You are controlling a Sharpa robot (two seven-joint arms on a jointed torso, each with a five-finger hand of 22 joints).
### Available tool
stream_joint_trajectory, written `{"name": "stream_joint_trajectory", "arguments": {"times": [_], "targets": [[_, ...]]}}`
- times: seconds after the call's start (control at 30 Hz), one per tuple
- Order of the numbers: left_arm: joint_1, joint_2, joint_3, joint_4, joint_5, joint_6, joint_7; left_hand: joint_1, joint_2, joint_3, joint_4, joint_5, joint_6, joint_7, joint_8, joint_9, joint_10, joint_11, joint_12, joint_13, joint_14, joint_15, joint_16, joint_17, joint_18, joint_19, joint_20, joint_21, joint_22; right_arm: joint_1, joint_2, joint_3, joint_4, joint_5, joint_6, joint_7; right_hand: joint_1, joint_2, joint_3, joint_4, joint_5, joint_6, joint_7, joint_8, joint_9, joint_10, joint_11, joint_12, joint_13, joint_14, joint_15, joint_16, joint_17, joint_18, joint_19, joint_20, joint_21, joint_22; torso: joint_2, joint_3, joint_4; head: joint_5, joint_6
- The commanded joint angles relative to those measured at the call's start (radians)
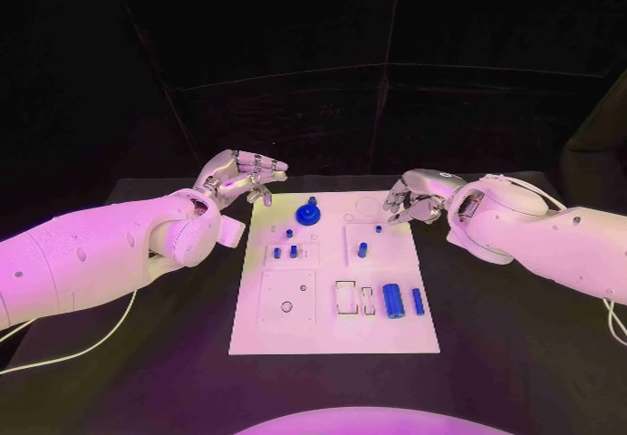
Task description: Assemble the parts on the task board
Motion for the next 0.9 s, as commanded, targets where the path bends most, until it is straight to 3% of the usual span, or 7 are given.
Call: {"name": "stream_joint_trajectory", "arguments": {"times": [0.03,0.1,0.3,0.47,0.7,0.9], "targets": [[-0.001,-0.006,0.0,0.019,0.143,0.006,0.086,-0.007,0.0,-0.002,0.006,0.004,0.007,0.002,-0.002,-0.001,0.005,0.001,0.004,0.001,-0.007,0.0,-0.003,-0.004,0.007,-0.01,0.0,-0.005,-0.001,-0.008,0.009,0.0,0.001,-0.119,0.02,-0.029,0.0,-0.011,-0.006,-0.002,-0.004,-0.016,0.008,-0.018,-0.002,-0.016,0.013,-0.023,-0.018,0.018,0.014,-0.014,-0.012,-0.003,-0.008,0.009,-0.003,-0.014,0.001,0.0004,0.0026,-0.007,0.003],[-0.001,-0.009,0.0,0.026,0.147,0.007,0.088,-0.008,0.0,-0.003,0.006,0.004,0.007,0.002,-0.002,-0.001,0.006,0.001,0.004,0.001,-0.009,0.0,-0.006,-0.01,0.007,-0.011,-0.001,-0.006,-0.002,-0.014,0.014,0.0,-0.002,-0.124,0.026,-0.029,0.005,-0.012,-0.002,-0.007,-0.01,-0.028,0.009,-0.033,-0.001,-0.028,0.017,-0.037,-0.033,0.016,0.019,-0.02,-0.019,-0.001,-0.016,0.014,-0.011,-0.025,0.001,-0.0005,0.0039,-0.009,0.004],[-0.002,-0.015,0.0,0.041,0.16,-0.003,0.086,-0.01,-0.004,-0.007,0.005,0.004,0.0,0.009,-0.008,-0.003,-0.001,0.005,0.003,-0.001,-0.019,0.003,-0.016,-0.026,0.006,-0.015,0.0,-0.015,-0.007,-0.028,0.03,-0.003,-0.01,-0.133,0.055,-0.036,0.021,-0.001,0.017,-0.017,-0.033,-0.019,0.013,-0.044,0.001,-0.015,0.02,-0.045,-0.055,0.017,0.021,-0.018,-0.019,-0.001,-0.015,0.018,-0.001,-0.013,0.004,-0.001,0.003,0.002,0.003],[-0.002,-0.017,0.0,0.049,0.175,-0.004,0.087,-0.007,-0.003,-0.007,0.004,0.004,-0.002,0.01,-0.01,-0.002,-0.006,0.007,0.004,-0.002,-0.033,0.005,-0.031,-0.053,0.005,-0.02,0.003,-0.023,-0.011,-0.034,0.044,-0.007,-0.017,-0.137,0.064,-0.038,0.043,0.009,0.043,-0.024,-0.038,-0.002,0.013,-0.047,0.002,-0.001,0.018,-0.054,-0.074,0.018,0.02,-0.014,-0.015,-0.003,-0.009,0.018,0.013,0.004,0.002,0.0015,-0.0019,0.009,0.001],[-0.002,-0.017,0.0,0.051,0.18,0.002,0.081,0.002,0.004,-0.003,-0.001,0.005,0.005,0.008,-0.007,-0.001,-0.003,0.005,0.009,-0.001,-0.041,0.004,-0.038,-0.067,0.006,-0.024,0.003,-0.03,-0.014,-0.037,0.062,-0.008,-0.024,-0.139,0.074,-0.04,0.061,0.015,0.073,-0.027,-0.042,0.009,0.013,-0.054,0.002,0.012,0.017,-0.065,-0.095,0.021,0.018,0.0,-0.003,-0.004,-0.005,0.017,0.029,0.022,0.001,0.0001,0.0027,0.007,0.0],[-0.002,-0.017,0.0,0.05,0.181,0.005,0.076,0.002,0.003,-0.003,-0.002,0.005,0.005,0.008,-0.007,-0.001,-0.004,0.005,0.009,-0.001,-0.043,0.004,-0.041,-0.071,0.006,-0.024,0.003,-0.031,-0.015,-0.041,0.073,-0.008,-0.033,-0.141,0.086,-0.045,0.082,0.019,0.123,-0.027,-0.059,0.031,0.011,-0.061,0.002,0.036,0.014,-0.078,-0.113,0.025,0.015,0.02,0.016,-0.008,-0.001,0.014,0.051,0.049,0.001,0.0004,0.0005,0.008,-0.001]]}}
